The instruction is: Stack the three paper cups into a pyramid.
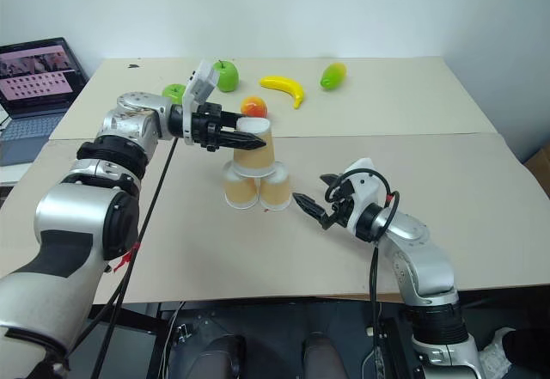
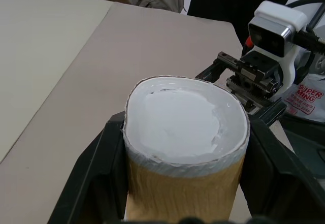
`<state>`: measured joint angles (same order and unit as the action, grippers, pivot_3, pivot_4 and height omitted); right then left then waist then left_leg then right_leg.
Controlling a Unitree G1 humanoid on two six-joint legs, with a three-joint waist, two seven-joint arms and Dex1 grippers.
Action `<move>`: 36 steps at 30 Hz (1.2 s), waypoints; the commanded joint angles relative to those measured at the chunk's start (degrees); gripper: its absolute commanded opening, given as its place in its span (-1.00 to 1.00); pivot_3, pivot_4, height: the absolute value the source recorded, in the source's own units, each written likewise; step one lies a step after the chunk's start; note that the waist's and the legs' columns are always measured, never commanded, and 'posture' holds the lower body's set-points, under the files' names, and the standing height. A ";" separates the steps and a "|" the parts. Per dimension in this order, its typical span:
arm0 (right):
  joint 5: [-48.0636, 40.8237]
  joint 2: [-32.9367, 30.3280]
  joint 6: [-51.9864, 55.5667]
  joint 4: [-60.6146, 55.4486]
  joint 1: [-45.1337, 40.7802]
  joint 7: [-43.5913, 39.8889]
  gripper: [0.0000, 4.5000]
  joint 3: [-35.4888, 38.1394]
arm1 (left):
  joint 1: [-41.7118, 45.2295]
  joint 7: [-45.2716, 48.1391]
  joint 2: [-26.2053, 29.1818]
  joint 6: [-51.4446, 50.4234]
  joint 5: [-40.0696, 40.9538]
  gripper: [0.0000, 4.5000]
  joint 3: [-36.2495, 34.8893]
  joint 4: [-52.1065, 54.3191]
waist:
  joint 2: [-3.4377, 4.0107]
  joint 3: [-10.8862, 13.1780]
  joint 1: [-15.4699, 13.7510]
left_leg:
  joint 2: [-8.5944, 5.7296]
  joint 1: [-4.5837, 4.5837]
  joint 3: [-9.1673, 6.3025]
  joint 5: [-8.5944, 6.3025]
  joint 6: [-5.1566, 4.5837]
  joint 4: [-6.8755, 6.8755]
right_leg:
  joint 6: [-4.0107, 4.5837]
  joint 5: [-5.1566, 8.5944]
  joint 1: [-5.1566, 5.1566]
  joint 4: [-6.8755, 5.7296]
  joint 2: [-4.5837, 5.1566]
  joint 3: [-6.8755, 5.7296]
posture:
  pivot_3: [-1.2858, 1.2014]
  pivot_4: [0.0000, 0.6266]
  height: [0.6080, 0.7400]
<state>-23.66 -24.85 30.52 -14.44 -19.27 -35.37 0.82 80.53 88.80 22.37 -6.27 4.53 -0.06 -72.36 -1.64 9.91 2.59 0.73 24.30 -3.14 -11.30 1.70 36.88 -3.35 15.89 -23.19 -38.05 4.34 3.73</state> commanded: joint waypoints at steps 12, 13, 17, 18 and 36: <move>-3.37 -1.66 0.55 -5.61 -0.69 -0.68 1.00 1.57 | -0.66 -0.04 0.49 1.86 -1.11 0.05 -0.07 0.41 | 0.00 0.00 0.02 | 0.00 -0.02 0.00 0.00 0.00 0.03 | 0.00 0.00 0.02 -0.02 0.00 0.00 | 0.03 -0.52 0.88; -3.43 -1.70 0.55 -5.68 -0.65 -0.62 1.00 1.57 | -0.66 0.06 0.47 1.83 -1.15 0.05 -0.06 0.39 | 0.00 0.00 0.03 | 0.00 -0.02 0.00 0.00 0.00 0.02 | 0.00 0.00 0.02 -0.02 0.00 0.00 | 0.03 -0.52 0.88; -3.67 -1.87 0.72 -6.40 -0.49 -0.43 1.00 1.63 | -0.65 0.42 0.44 1.84 -1.21 0.57 -0.10 0.42 | 0.00 0.00 0.02 | 0.00 -0.03 0.00 0.00 0.00 0.03 | 0.00 0.00 0.02 -0.02 0.00 0.00 | 0.03 -0.52 0.88; -3.73 -1.91 0.77 -6.58 -0.49 -0.41 1.00 1.66 | -0.61 0.59 0.46 1.72 -1.20 0.82 -0.15 0.42 | 0.00 0.00 0.03 | 0.00 -0.03 0.00 0.00 0.00 0.03 | 0.00 0.00 0.02 -0.03 0.00 0.00 | 0.03 -0.52 0.88; -4.47 -2.40 0.36 -5.08 -1.75 -2.45 1.00 1.58 | 3.50 2.23 2.67 -1.14 1.07 0.97 -3.26 2.00 | 0.00 0.00 0.01 | 0.00 -0.01 0.00 0.00 0.00 0.04 | 0.00 0.00 0.02 -0.05 0.00 0.00 | 0.03 -0.52 0.88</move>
<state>-27.38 -26.83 31.79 -18.86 -19.64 -37.29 1.25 81.48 89.88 23.94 -6.58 4.29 -1.88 -72.29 -1.64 9.90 2.59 0.73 24.29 -3.14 -11.30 1.70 36.92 -3.35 15.89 -23.17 -38.10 4.34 3.72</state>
